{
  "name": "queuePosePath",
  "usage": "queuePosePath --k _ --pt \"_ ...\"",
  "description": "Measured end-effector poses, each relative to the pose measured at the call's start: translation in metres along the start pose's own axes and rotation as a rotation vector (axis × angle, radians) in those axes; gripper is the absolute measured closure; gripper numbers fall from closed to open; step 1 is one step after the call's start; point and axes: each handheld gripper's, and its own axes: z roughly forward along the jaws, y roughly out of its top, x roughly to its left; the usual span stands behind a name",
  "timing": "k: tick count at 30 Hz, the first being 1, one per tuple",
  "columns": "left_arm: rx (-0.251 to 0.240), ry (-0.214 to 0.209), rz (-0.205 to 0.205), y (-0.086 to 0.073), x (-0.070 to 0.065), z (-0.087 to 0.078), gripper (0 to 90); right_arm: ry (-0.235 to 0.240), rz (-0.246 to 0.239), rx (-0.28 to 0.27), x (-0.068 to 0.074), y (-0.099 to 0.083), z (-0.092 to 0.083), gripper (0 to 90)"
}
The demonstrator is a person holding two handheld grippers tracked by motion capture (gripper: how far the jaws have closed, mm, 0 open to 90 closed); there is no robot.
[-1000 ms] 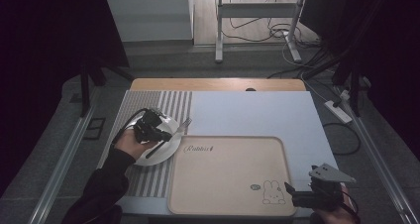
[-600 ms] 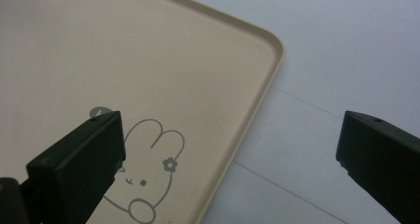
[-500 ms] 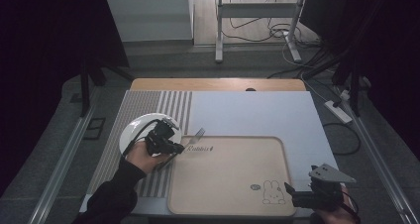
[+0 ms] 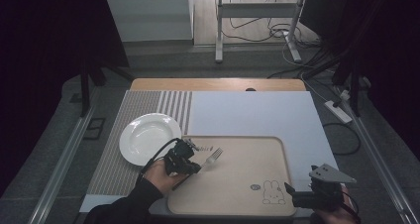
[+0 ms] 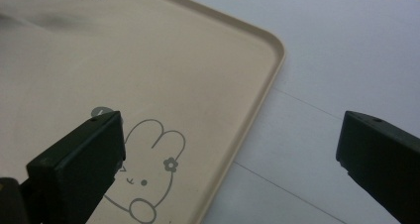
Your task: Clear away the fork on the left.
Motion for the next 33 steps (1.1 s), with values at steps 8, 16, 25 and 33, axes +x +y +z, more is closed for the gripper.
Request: queuePosePath --k 8,16,25,33 --pt "0.055 -0.011 0.003 -0.005 -0.006 0.021 84.2 -0.003 -0.006 -0.002 0.001 0.000 0.000 0.0" --pt "-0.033 0.004 0.078 0.007 -0.014 0.009 89.0 -0.004 -0.004 0.000 0.001 0.000 0.001 0.0" --pt "0.049 0.007 0.148 0.012 -0.017 0.029 89.3 -0.001 -0.003 -0.004 0.001 0.000 0.000 0.0" --pt "0.050 0.035 0.103 0.006 0.001 0.023 89.2 -0.002 -0.007 -0.002 0.001 0.000 0.000 0.0"
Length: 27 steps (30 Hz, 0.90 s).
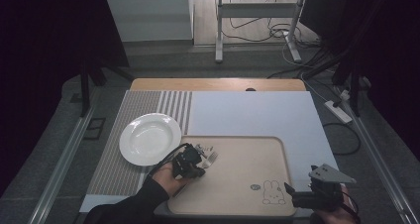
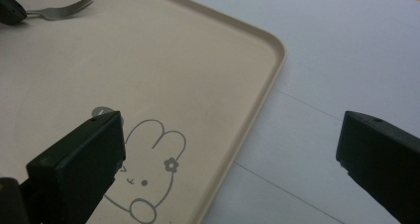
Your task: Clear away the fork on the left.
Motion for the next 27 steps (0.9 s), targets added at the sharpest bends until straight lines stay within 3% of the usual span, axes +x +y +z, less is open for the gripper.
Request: queuePosePath --k 14,24,27 --pt "-0.011 0.040 -0.107 -0.019 0.037 -0.011 89.1 0.001 -0.003 0.000 0.000 0.000 0.000 0.0" --pt "-0.015 0.045 -0.139 -0.025 0.046 -0.015 88.1 0.004 -0.008 0.002 0.001 0.000 0.000 0.0" --pt "-0.027 0.051 -0.131 -0.024 0.044 -0.016 83.5 0.004 -0.009 0.002 0.001 0.000 0.000 0.0"
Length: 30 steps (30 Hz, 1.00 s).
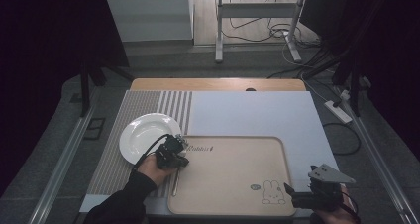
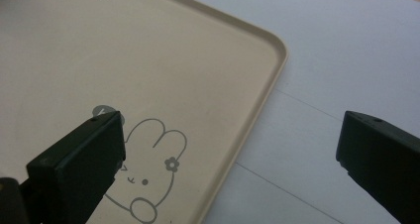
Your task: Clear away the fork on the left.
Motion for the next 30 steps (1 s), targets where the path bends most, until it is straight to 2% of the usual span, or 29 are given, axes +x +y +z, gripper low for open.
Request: queuePosePath --k 5,10,15,17,20,25,30 --pt "-0.064 0.000 0.018 0.001 -0.004 -0.007 71.1 0.000 0.002 -0.001 0.000 0.000 0.000 0.0" --pt "-0.091 0.014 0.035 0.000 -0.006 -0.011 63.3 0.000 0.002 -0.001 0.000 0.000 0.000 0.0" --pt "-0.141 -0.006 0.044 -0.004 -0.003 -0.016 53.0 0.000 0.002 -0.001 0.000 0.000 0.000 0.0" --pt "-0.160 -0.009 0.040 -0.005 -0.001 -0.017 44.9 0.000 0.002 0.000 0.000 0.000 0.000 0.0" --pt "-0.191 -0.025 0.010 -0.008 0.003 -0.020 33.3 -0.001 0.003 -0.001 0.000 0.000 0.000 0.0" --pt "-0.195 -0.018 0.021 -0.013 0.004 -0.023 14.6 -0.001 0.002 0.000 0.000 0.000 0.000 0.0" --pt "-0.214 -0.041 0.013 -0.017 0.006 -0.027 9.3 -0.002 0.004 -0.002 0.000 0.000 0.000 0.0"
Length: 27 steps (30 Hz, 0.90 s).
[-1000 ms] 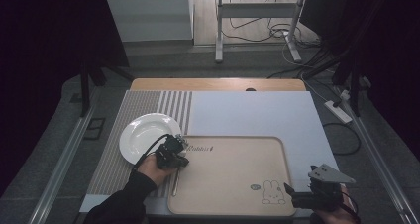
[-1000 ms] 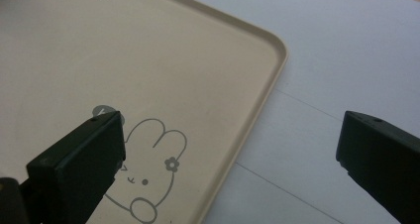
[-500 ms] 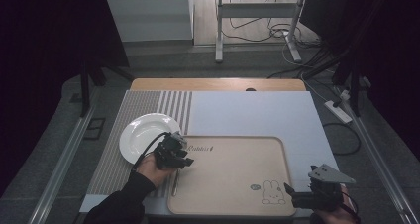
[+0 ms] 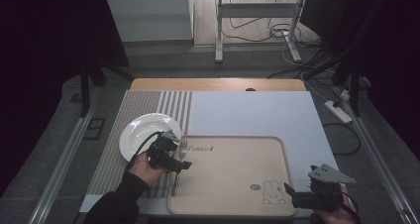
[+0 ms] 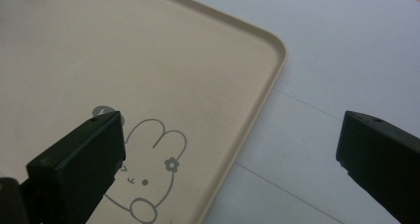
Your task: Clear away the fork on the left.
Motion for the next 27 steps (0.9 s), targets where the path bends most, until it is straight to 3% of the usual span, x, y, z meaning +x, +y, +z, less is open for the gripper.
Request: queuePosePath --k 4,19,27 --pt "-0.029 -0.023 -0.009 -0.004 0.002 -0.006 5.6 -0.001 0.001 0.001 0.000 0.000 0.000 0.0" --pt "-0.069 -0.013 0.008 -0.024 0.002 -0.019 0.0 -0.002 0.002 0.005 0.000 0.000 0.000 0.0" --pt "-0.117 0.002 -0.023 -0.036 0.005 -0.029 0.0 -0.003 0.002 0.005 0.000 0.000 0.001 0.0"
